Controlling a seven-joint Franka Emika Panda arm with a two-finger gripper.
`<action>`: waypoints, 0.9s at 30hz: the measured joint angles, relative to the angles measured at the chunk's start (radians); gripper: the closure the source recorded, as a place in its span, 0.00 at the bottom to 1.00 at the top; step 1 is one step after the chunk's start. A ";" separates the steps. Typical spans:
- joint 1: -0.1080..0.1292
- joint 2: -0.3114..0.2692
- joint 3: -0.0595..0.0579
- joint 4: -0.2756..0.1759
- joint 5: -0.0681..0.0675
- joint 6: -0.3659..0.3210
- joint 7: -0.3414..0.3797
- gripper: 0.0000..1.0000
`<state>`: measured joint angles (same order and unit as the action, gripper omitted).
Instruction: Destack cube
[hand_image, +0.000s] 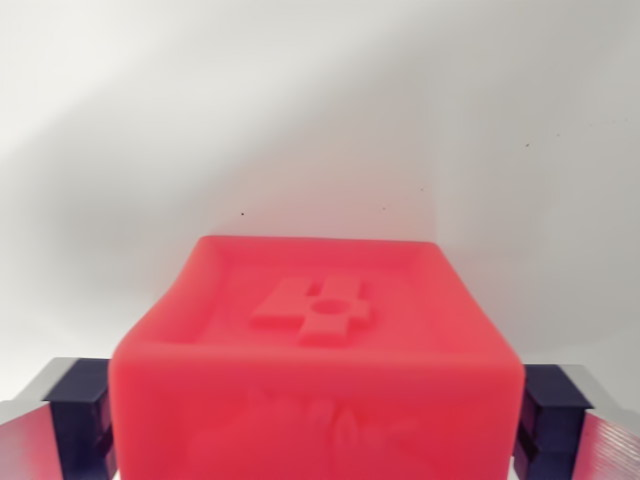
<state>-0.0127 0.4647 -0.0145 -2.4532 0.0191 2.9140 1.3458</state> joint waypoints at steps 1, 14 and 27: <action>0.000 0.000 0.000 0.000 0.000 0.000 0.000 0.00; 0.000 0.000 0.000 0.000 0.000 0.000 0.000 0.00; 0.000 -0.024 0.000 -0.007 0.000 -0.014 0.000 0.00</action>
<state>-0.0127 0.4404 -0.0145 -2.4599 0.0191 2.9003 1.3459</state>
